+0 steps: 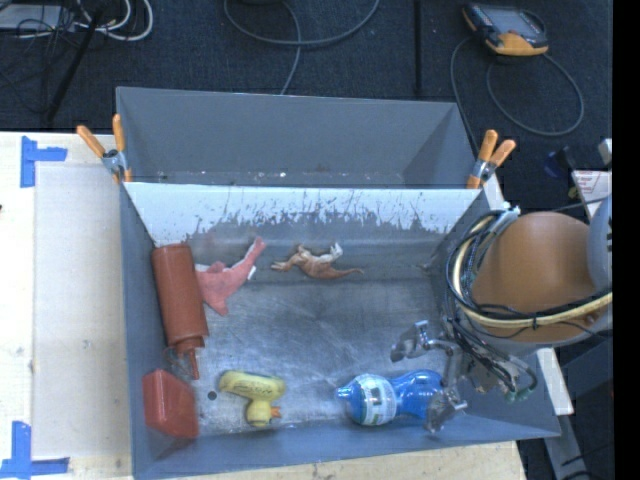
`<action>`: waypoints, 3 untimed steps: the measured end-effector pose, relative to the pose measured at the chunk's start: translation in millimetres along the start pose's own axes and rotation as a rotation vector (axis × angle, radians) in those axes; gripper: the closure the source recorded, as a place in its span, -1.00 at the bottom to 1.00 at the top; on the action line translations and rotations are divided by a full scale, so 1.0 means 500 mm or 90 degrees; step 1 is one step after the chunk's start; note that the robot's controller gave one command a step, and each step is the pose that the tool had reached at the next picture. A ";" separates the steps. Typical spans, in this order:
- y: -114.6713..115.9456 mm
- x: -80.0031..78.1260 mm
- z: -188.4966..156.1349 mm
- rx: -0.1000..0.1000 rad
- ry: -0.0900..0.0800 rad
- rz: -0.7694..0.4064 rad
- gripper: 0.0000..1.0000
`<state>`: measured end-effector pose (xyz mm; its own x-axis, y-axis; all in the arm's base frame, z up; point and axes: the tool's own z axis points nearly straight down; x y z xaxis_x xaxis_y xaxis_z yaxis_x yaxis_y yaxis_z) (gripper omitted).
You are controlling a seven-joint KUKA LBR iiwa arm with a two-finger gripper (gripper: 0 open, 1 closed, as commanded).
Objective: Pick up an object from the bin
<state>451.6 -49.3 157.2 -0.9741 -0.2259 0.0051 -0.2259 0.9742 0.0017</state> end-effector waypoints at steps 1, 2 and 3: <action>0.030 -0.051 0.155 0.004 -0.016 0.047 -1.00; 0.030 -0.045 0.153 0.002 -0.011 0.046 1.00; 0.030 -0.045 0.153 0.002 -0.011 0.046 1.00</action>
Offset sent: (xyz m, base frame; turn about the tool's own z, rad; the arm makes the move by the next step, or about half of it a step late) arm 0.0295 -0.0051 -0.0872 0.0043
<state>469.8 -29.3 80.7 -0.9879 -0.1546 -0.0117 -0.1545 0.9880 -0.0019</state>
